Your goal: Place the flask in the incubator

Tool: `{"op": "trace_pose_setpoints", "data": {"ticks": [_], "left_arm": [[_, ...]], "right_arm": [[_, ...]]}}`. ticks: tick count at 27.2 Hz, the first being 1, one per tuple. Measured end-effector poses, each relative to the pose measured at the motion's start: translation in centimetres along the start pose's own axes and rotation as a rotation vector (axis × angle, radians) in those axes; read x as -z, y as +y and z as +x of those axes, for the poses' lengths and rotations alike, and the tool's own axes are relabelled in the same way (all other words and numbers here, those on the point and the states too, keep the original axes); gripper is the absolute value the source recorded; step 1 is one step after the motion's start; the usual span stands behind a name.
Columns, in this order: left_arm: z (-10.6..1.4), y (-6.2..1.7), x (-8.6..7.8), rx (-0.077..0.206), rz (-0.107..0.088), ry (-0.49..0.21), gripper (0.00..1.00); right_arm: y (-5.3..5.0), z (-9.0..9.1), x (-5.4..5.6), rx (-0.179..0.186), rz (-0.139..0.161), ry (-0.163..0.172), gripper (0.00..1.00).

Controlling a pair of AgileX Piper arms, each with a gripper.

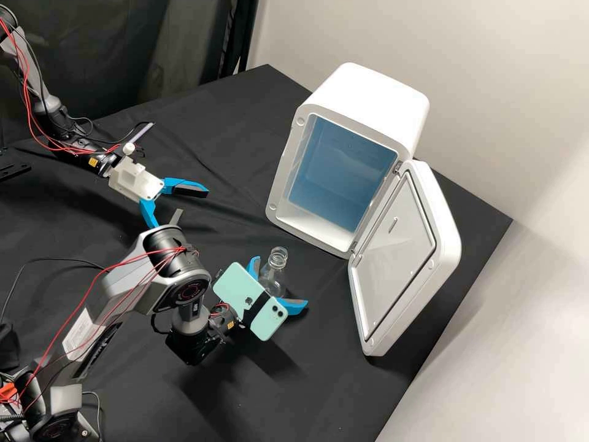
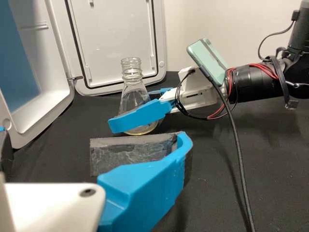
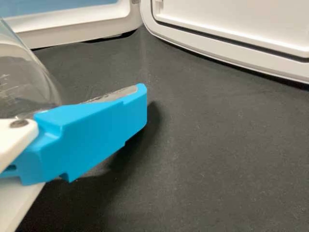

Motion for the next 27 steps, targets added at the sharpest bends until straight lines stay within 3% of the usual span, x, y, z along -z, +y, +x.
{"op": "trace_pose_setpoints", "data": {"ticks": [9,10,27], "left_arm": [[0.17,0.23,0.03,-0.009,0.003,-0.001,1.00],[0.17,0.23,0.03,-0.009,0.003,-0.001,1.00],[0.17,0.23,0.03,-0.009,0.003,-0.001,1.00]], "right_arm": [[0.04,0.05,0.02,-0.002,-0.001,0.002,1.00],[0.04,0.05,0.02,-0.002,-0.001,0.002,0.00],[0.38,-0.09,0.48,-0.012,-0.006,0.015,0.00]]}}
